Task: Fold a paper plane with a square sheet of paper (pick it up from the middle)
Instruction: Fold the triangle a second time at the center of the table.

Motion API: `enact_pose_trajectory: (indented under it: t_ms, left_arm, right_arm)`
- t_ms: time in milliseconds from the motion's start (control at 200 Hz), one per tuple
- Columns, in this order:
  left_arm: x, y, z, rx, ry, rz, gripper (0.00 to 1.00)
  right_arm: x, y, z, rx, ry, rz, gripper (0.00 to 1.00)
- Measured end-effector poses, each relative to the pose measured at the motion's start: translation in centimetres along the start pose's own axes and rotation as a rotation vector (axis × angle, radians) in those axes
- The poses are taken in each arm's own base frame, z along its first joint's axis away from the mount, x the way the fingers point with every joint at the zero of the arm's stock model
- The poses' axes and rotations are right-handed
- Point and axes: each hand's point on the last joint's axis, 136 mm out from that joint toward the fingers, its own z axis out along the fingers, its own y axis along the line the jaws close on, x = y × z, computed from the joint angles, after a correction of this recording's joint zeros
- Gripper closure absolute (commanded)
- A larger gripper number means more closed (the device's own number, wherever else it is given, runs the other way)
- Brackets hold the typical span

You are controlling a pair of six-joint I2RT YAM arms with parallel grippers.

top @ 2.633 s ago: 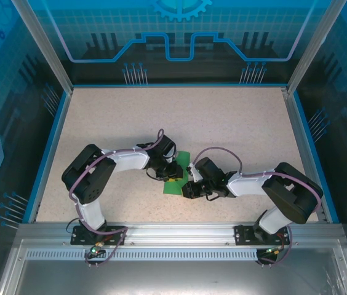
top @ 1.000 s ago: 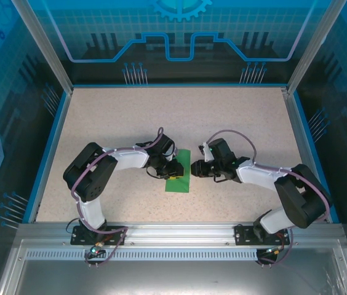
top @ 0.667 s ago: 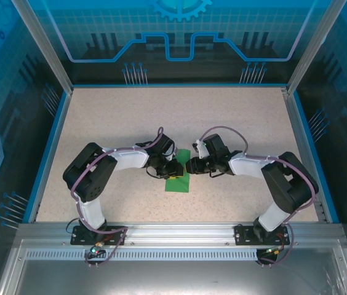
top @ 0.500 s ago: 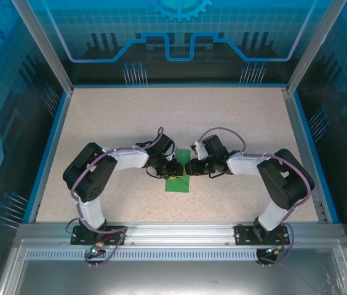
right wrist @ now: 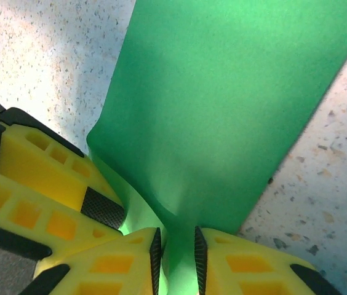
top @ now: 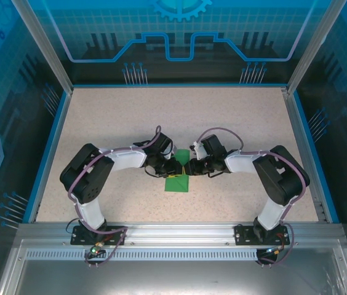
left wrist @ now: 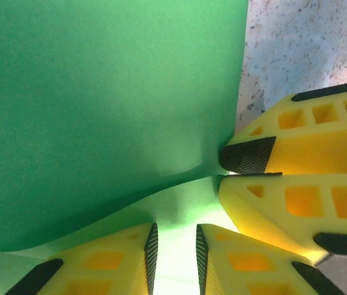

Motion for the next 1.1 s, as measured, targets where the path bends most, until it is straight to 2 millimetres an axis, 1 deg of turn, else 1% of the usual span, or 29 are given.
enact_pose_trajectory:
  t_ms: [175,325,450,570,675,770,960,1100]
  left_arm:
    - [-0.1,-0.1,-0.4,0.004,-0.008,0.0,0.74]
    - [-0.7,0.2,-1.5,-0.001,-0.02,0.001,0.74]
    - [-2.2,0.5,-2.6,-0.001,-0.048,-0.003,0.74]
    - [-3.8,0.2,-3.3,0.002,-0.073,0.007,0.74]
    - [-4.9,-0.3,-3.1,0.003,-0.076,0.027,0.74]
    - [-5.4,-0.2,-2.4,-0.006,-0.065,0.038,0.74]
    - [-5.7,0.6,-1.1,-0.037,-0.026,0.044,0.74]
    - [-5.4,1.4,-0.4,-0.06,0.005,0.046,0.74]
  right_arm:
    - [0.0,0.1,0.0,-0.004,-0.001,-0.001,0.86]
    - [-0.1,0.2,0.0,-0.009,-0.003,-0.004,0.89]
    - [-0.1,0.2,0.0,-0.013,-0.004,-0.005,0.91]
    - [-0.2,0.4,0.0,-0.022,-0.005,-0.007,0.92]
    - [-0.2,0.4,0.0,-0.024,-0.004,-0.008,0.93]
    - [-0.2,0.5,0.0,-0.025,-0.004,-0.008,0.94]
    - [-0.2,0.5,0.0,-0.029,-0.004,-0.009,0.95]
    - [-0.2,0.5,0.0,-0.029,-0.004,-0.009,0.95]
